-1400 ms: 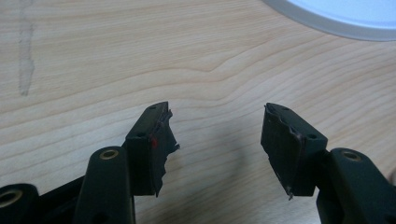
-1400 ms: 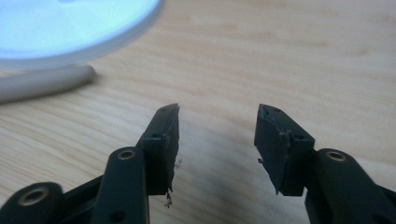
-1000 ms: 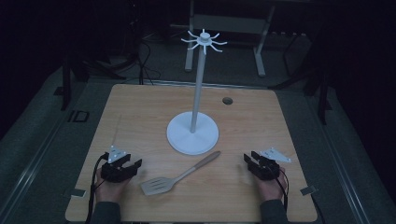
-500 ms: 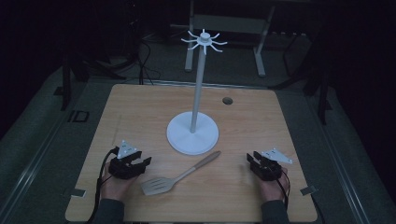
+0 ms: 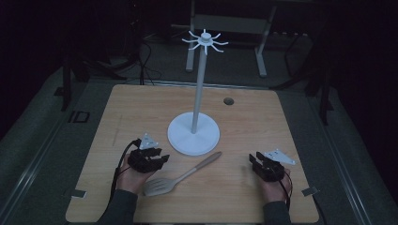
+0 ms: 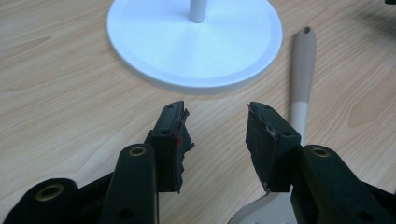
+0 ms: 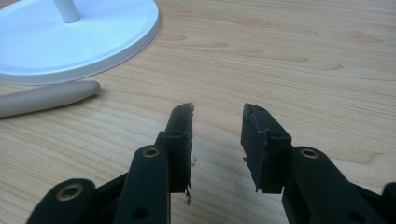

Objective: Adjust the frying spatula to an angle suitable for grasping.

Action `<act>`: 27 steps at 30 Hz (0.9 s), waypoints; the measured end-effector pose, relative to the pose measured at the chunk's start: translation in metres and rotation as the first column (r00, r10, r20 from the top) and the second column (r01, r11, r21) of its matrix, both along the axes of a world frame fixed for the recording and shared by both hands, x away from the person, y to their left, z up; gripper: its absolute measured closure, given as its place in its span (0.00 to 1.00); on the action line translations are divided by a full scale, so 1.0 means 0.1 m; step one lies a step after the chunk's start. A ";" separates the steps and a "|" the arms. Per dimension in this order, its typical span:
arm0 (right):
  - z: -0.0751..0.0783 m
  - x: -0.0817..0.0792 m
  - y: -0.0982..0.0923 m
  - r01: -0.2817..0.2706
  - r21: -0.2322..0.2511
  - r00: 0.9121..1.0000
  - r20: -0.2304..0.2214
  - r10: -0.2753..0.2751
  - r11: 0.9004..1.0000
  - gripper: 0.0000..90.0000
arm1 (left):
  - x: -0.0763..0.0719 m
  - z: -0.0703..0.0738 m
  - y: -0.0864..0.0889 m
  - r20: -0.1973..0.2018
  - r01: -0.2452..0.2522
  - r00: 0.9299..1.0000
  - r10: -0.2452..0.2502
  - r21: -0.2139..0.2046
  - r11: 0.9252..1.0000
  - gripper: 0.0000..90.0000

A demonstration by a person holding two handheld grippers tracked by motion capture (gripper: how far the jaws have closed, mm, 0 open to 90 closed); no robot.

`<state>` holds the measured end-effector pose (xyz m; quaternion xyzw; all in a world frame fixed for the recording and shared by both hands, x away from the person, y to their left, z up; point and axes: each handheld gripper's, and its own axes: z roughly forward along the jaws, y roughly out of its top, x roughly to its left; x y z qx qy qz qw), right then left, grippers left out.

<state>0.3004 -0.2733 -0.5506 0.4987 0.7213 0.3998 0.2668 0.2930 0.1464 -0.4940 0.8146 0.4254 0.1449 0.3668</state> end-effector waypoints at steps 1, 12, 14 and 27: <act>0.01 0.00 -0.01 0.006 0.008 1.000 0.001 -0.006 1.000 0.70 | 0.01 0.01 -0.02 -0.004 0.005 1.000 -0.005 0.000 1.000 0.64; 0.03 -0.01 -0.03 -0.016 0.005 1.000 0.014 0.016 1.000 0.72 | 0.10 0.02 -0.33 -0.023 0.071 0.997 -0.070 0.021 0.997 0.65; 0.02 -0.02 -0.01 -0.042 -0.032 0.999 0.010 0.043 0.999 0.80 | 0.11 0.01 -0.37 -0.027 0.079 0.997 -0.078 0.025 0.997 0.65; 0.08 -0.03 -0.04 -0.015 -0.026 1.000 0.024 0.015 1.000 0.75 | 0.15 -0.07 -0.64 -0.073 0.148 0.987 -0.144 0.051 0.988 0.64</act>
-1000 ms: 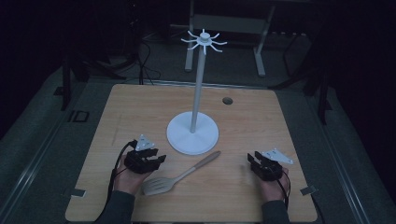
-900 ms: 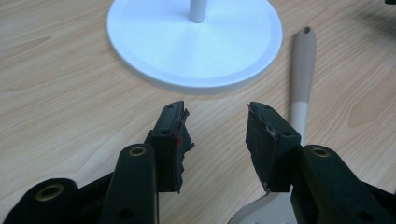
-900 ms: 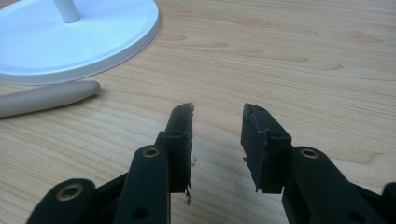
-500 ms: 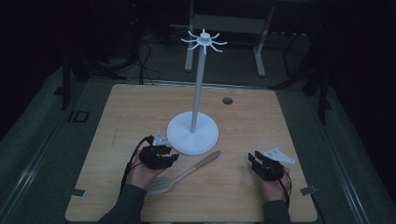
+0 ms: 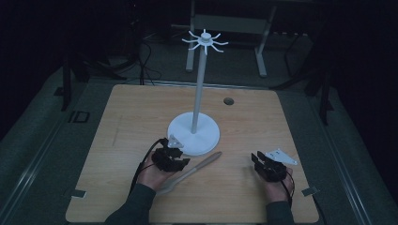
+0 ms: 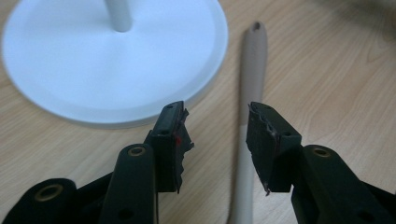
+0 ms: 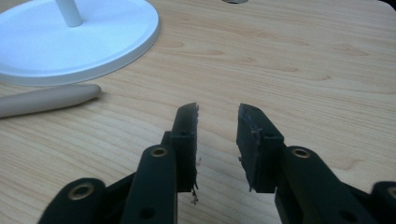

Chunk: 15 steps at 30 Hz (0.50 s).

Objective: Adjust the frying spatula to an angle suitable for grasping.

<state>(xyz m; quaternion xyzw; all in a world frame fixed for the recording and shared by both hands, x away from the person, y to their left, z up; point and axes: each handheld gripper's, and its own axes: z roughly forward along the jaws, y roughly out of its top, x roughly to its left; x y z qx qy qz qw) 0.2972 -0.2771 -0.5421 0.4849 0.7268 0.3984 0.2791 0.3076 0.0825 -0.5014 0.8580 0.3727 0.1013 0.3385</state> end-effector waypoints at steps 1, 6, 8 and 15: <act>0.00 0.00 0.00 0.002 0.003 1.000 -0.003 -0.002 1.000 0.74 | 0.01 -0.01 -0.02 -0.006 0.007 1.000 -0.007 0.004 1.000 0.64; -0.01 0.01 -0.02 0.004 0.002 1.000 -0.012 -0.004 1.000 0.73 | 0.06 -0.09 -0.13 -0.048 0.030 0.998 -0.029 0.019 0.999 0.66; -0.02 0.01 -0.01 0.005 -0.004 1.000 -0.015 -0.005 1.000 0.72 | 0.08 -0.13 -0.19 -0.068 0.051 0.997 -0.048 0.039 0.998 0.67; -0.02 0.01 -0.01 0.009 -0.010 1.000 -0.015 -0.009 1.000 0.70 | 0.15 -0.22 -0.33 -0.114 0.092 0.990 -0.081 0.090 0.992 0.72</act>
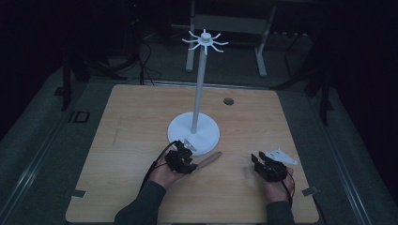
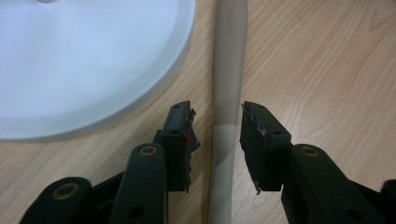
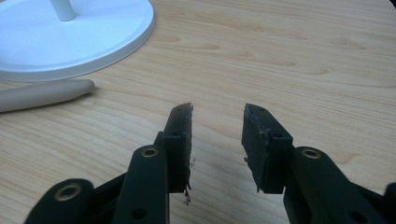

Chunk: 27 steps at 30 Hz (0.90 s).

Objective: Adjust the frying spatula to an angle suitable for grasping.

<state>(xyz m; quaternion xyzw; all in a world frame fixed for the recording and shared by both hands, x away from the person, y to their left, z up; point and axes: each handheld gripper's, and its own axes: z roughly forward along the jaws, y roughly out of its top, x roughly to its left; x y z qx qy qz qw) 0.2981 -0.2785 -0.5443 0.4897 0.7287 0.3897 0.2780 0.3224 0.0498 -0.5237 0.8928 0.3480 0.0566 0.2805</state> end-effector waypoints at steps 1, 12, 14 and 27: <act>0.00 0.00 0.00 -0.001 -0.001 1.000 0.001 0.001 1.000 0.69 | 0.01 -0.02 -0.01 -0.006 0.003 1.000 -0.003 0.005 1.000 0.73; -0.01 -0.01 0.01 -0.007 -0.011 1.000 0.004 0.007 1.000 0.69 | 0.04 -0.10 -0.13 -0.057 0.072 0.996 -0.068 0.057 0.996 0.79; -0.01 -0.01 0.01 -0.006 -0.012 1.000 0.006 0.006 1.000 0.69 | 0.03 -0.14 -0.16 -0.061 0.083 0.995 -0.077 0.090 0.993 0.79; -0.02 -0.01 0.02 -0.003 -0.015 1.000 0.005 0.003 1.000 0.68 | 0.03 -0.10 -0.26 -0.081 0.141 0.988 -0.129 0.156 0.978 0.83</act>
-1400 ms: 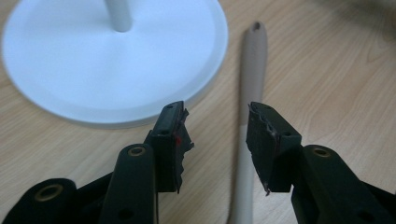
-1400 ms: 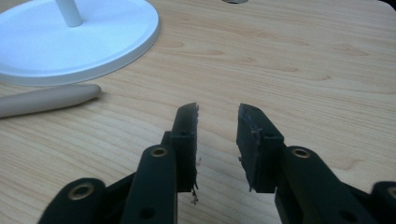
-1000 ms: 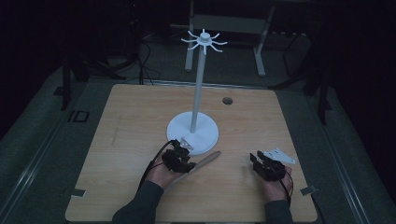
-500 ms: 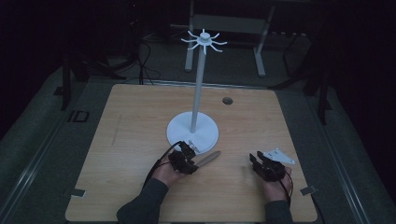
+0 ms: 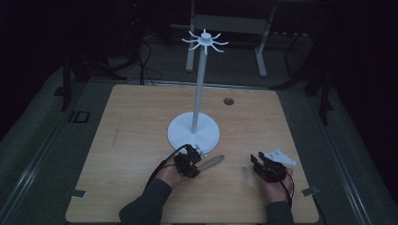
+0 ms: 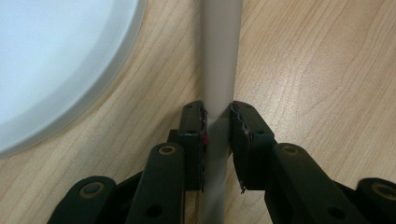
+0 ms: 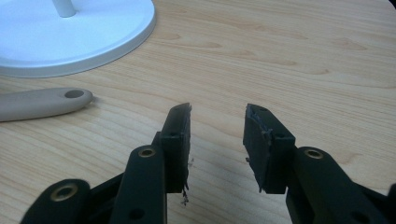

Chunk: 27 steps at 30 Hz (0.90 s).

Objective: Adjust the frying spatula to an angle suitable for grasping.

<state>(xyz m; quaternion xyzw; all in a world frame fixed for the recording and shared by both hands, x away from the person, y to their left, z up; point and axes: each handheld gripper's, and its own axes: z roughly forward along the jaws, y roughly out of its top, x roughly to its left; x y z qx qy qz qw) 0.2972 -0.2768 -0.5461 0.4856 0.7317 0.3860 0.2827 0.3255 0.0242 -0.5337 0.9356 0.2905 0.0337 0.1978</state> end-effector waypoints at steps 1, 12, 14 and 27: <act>0.00 0.00 0.00 -0.001 0.000 1.000 -0.001 0.001 1.000 0.68 | 0.01 0.00 0.00 -0.003 0.003 1.000 -0.003 0.004 1.000 0.83; -0.01 0.00 0.01 -0.001 -0.003 1.000 -0.008 0.001 1.000 0.67 | 0.12 0.05 -0.13 -0.061 0.038 0.998 -0.033 0.086 0.996 0.82; -0.01 0.01 0.01 0.000 -0.002 1.000 -0.008 0.000 1.000 0.67 | 0.13 0.05 -0.15 -0.069 0.037 0.997 -0.030 0.100 0.994 0.82; -0.01 0.00 0.01 -0.003 -0.002 1.000 -0.008 0.003 1.000 0.67 | 0.21 0.08 -0.26 -0.134 0.035 0.991 -0.013 0.168 0.985 0.82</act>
